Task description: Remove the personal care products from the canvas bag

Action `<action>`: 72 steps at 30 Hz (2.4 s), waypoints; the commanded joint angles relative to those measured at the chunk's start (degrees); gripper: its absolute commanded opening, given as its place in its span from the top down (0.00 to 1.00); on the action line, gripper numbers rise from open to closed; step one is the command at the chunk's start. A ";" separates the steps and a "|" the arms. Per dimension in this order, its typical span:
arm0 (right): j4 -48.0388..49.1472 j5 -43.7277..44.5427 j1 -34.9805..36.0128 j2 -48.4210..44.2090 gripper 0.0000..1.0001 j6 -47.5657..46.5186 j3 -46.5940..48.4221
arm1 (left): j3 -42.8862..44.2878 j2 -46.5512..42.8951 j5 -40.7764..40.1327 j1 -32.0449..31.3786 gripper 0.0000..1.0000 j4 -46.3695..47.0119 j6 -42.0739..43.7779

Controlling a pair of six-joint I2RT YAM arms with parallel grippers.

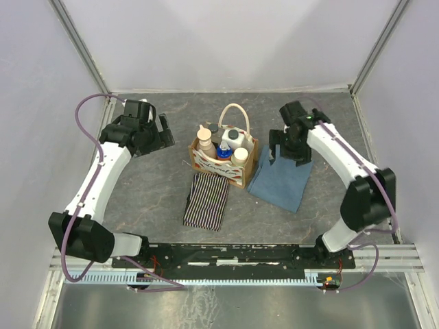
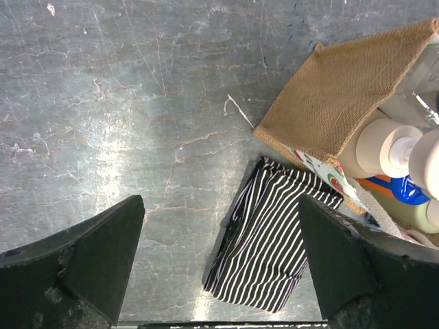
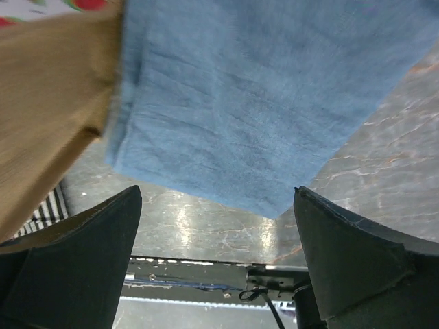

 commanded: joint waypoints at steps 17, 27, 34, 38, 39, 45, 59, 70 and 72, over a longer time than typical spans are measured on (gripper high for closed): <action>3.39 -2.50 -8.91 26.38 0.01 10.30 -0.54 | 5.15 1.40 -1.50 -2.65 0.00 -3.70 1.60; -1.04 2.18 -26.39 30.71 0.03 19.62 4.26 | 5.08 0.66 -0.34 -2.66 0.00 -4.05 -0.78; -1.37 6.58 -36.63 31.01 0.03 24.51 6.63 | 4.21 -1.60 -1.71 -2.64 0.00 -5.09 -0.66; -2.08 9.59 -40.56 31.77 0.03 23.14 9.86 | 4.60 -2.90 -3.13 -2.65 0.00 -5.62 -0.61; -2.55 9.82 -41.68 32.22 0.03 22.65 10.85 | 4.64 -2.96 -3.34 -2.64 0.00 -5.58 -0.63; -1.59 13.87 -43.90 29.68 0.09 18.62 13.72 | 3.36 -2.45 -3.58 -2.65 0.00 -5.14 -1.08; -0.93 11.25 -9.20 -1.77 0.11 5.15 7.82 | 3.01 -4.10 -4.01 -2.72 0.00 -4.70 -2.13; -2.25 10.99 8.79 -9.71 0.08 3.50 -7.19 | -12.59 -8.76 -1.28 -25.44 0.00 -6.15 -16.65; -2.01 10.89 8.87 -10.48 0.08 3.68 -7.91 | -16.20 -9.49 -2.23 -27.90 0.00 -5.01 -18.54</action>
